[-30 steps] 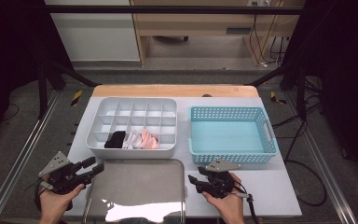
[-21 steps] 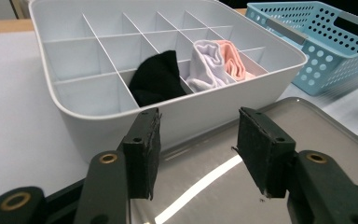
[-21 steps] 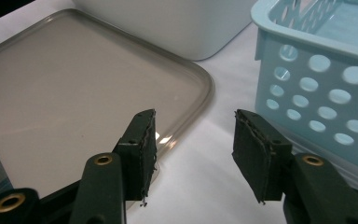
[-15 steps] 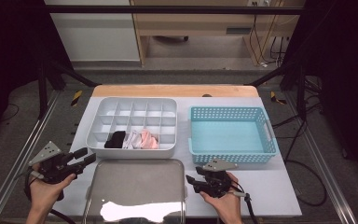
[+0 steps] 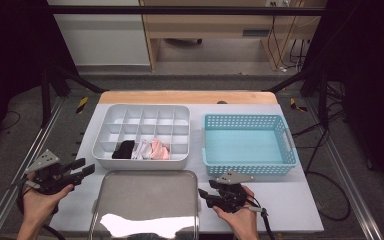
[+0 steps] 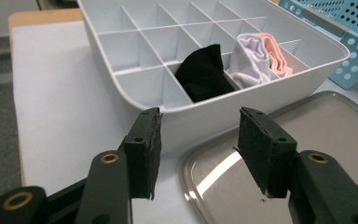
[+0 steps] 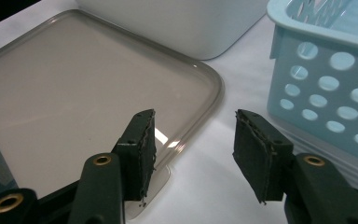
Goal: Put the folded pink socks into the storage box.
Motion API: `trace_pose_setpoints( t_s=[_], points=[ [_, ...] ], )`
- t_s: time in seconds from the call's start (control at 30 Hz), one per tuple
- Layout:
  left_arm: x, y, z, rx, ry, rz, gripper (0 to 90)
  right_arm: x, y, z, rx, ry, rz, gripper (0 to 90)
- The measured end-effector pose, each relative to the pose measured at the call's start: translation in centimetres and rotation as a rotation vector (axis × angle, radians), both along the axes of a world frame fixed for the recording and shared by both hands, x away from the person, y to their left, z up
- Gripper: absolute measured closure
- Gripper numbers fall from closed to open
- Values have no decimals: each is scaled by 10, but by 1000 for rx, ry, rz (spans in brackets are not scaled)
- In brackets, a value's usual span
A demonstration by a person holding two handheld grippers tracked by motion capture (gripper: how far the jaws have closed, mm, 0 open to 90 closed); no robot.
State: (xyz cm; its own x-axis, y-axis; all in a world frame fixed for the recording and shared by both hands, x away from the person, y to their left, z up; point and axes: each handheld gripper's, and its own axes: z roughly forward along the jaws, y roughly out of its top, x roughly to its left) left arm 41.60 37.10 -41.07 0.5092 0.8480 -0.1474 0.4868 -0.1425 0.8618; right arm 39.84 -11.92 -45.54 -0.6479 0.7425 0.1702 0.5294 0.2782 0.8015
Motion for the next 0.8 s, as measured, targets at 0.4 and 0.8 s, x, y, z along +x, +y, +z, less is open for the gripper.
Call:
trace_pose_setpoints(
  t_s=[0.4, 0.8],
  points=[
    [-34, -12, -31, 1, 116, 5, 472, -12, -3, -8, 24, 22, -39, 434],
    [-42, -20, -49, 20, 174, -6, 460, -19, 4, -16, 26, 67, -20, 450]
  ],
)
